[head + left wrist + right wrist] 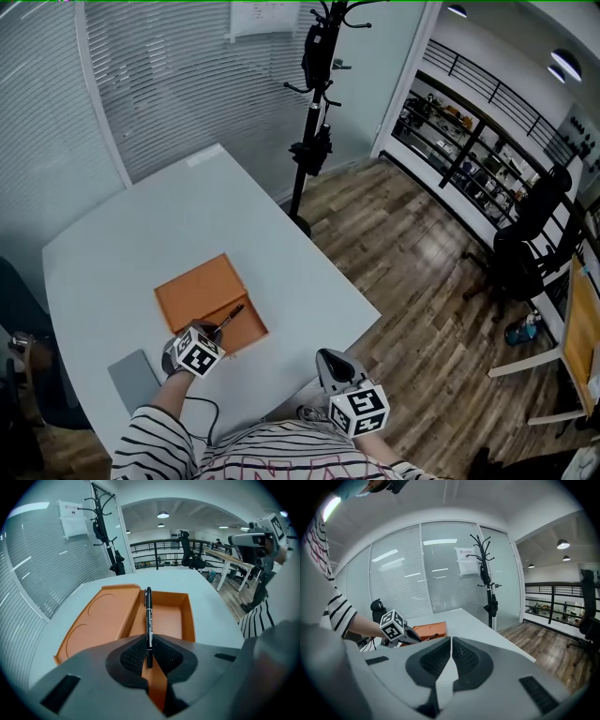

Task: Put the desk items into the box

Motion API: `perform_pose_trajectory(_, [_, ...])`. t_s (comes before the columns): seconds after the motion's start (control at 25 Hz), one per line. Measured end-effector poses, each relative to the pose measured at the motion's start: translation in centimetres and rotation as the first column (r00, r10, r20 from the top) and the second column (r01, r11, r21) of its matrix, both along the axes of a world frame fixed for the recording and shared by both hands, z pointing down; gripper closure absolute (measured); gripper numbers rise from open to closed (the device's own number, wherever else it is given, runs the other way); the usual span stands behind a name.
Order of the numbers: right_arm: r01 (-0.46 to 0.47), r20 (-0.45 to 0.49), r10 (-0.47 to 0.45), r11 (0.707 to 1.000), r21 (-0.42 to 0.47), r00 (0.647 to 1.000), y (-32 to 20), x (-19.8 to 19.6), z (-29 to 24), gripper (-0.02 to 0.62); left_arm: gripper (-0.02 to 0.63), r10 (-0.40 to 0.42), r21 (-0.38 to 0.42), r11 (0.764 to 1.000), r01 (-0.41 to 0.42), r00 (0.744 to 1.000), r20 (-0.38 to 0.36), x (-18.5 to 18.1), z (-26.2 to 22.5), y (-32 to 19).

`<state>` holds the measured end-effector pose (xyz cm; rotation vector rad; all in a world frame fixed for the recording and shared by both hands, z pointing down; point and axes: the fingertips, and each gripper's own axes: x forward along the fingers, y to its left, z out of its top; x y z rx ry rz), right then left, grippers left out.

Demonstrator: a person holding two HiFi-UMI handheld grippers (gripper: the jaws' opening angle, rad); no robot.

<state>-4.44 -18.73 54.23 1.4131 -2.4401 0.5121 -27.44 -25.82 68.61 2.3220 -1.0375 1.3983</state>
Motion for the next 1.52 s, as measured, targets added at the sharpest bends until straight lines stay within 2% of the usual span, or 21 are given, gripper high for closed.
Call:
perform_pose_trajectory(0.2, [-0.017, 0.003, 0.017, 1.000, -0.001, 1.000, 0.2, 0.7, -0.1, 0.568, 0.552, -0.003, -0.054, 0.999, 0.006, 0.999, 0.050, -0.1, 1.5, -0.1])
perform_pose_trajectory(0.56, [-0.034, 0.007, 0.034, 0.999, -0.018, 0.999, 0.6, 1.5, 0.4, 0.568, 0.552, -0.068, -0.158, 0.984, 0.080, 0.995, 0.078, -0.7, 3.6, -0.4])
perform_pose_trajectory(0.92, [-0.044, 0.006, 0.044, 0.999, -0.019, 0.999, 0.2, 1.9, 0.6, 0.568, 0.552, -0.080, -0.198, 0.975, 0.099, 0.992, 0.100, -1.3, 4.9, -0.2])
perform_pose_trajectory(1.16, [-0.027, 0.005, 0.027, 0.999, -0.023, 1.000, -0.1, 1.7, 0.7, 0.568, 0.552, -0.075, -0.193, 0.977, 0.093, 0.992, 0.101, -1.2, 4.9, -0.4])
perform_pose_trajectory(1.44, [-0.008, 0.005, 0.008, 1.000, -0.015, 1.000, 0.0, 1.7, 0.3, 0.568, 0.549, -0.071, -0.148, 0.985, 0.085, 0.993, 0.098, -1.1, 4.4, -0.4])
perform_pose_trajectory(1.52, [-0.006, 0.005, 0.006, 1.000, -0.015, 1.000, 0.1, 1.7, 0.3, 0.568, 0.527, -0.083, -0.132, 0.987, 0.094, 0.993, 0.089, -1.2, 4.1, -0.5])
